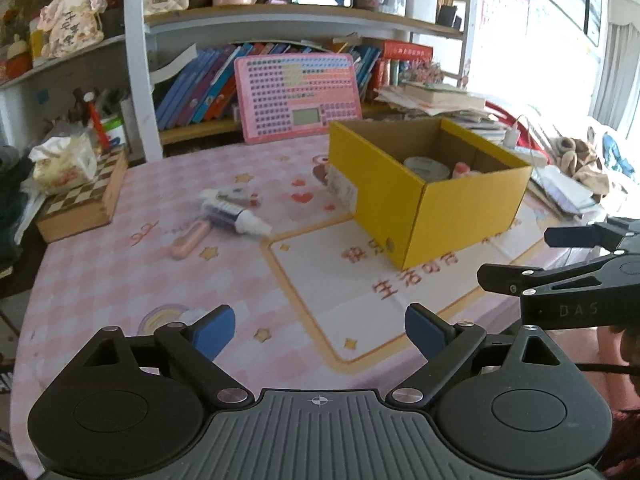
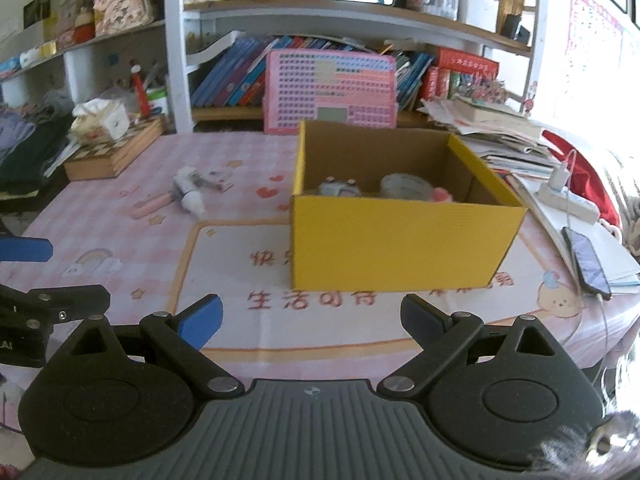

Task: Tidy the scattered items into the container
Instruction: 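Withdraw both tools up and away from the yellow box, then move the left tool to the pink box cutter while the right tool approaches the white bottle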

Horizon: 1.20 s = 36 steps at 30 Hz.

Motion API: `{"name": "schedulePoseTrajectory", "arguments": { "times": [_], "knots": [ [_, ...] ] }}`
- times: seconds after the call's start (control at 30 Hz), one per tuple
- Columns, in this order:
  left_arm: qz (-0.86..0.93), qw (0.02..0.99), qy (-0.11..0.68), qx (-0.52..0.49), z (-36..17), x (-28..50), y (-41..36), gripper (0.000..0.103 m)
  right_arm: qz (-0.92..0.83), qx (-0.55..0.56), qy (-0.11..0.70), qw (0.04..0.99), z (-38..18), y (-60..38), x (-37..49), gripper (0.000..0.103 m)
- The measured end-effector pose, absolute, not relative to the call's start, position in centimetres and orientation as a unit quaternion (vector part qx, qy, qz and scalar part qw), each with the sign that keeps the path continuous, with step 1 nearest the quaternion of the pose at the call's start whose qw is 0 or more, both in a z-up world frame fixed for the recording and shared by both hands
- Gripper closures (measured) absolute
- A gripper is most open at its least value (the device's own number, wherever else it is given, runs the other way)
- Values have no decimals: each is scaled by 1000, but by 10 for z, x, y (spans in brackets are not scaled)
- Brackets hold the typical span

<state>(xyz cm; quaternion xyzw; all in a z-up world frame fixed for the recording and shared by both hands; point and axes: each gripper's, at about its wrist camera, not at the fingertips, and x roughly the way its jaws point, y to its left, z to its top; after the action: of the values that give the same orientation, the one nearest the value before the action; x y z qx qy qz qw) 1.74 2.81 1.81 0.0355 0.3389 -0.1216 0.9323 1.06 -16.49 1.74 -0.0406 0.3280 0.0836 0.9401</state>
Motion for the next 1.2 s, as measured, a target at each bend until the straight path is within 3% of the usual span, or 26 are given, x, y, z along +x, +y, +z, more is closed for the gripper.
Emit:
{"name": "schedulePoseTrajectory", "arguments": {
  "times": [0.17,0.43,1.2],
  "knots": [
    [-114,933,338,43,18,9,38,9,101,-51,326,938,18,-147,6,10],
    [-101,939,328,16,23,3,62,9,138,-74,323,933,21,-118,5,44],
    [-56,945,322,-13,16,33,94,9,215,-108,325,915,21,-76,63,44]
  ]
}}
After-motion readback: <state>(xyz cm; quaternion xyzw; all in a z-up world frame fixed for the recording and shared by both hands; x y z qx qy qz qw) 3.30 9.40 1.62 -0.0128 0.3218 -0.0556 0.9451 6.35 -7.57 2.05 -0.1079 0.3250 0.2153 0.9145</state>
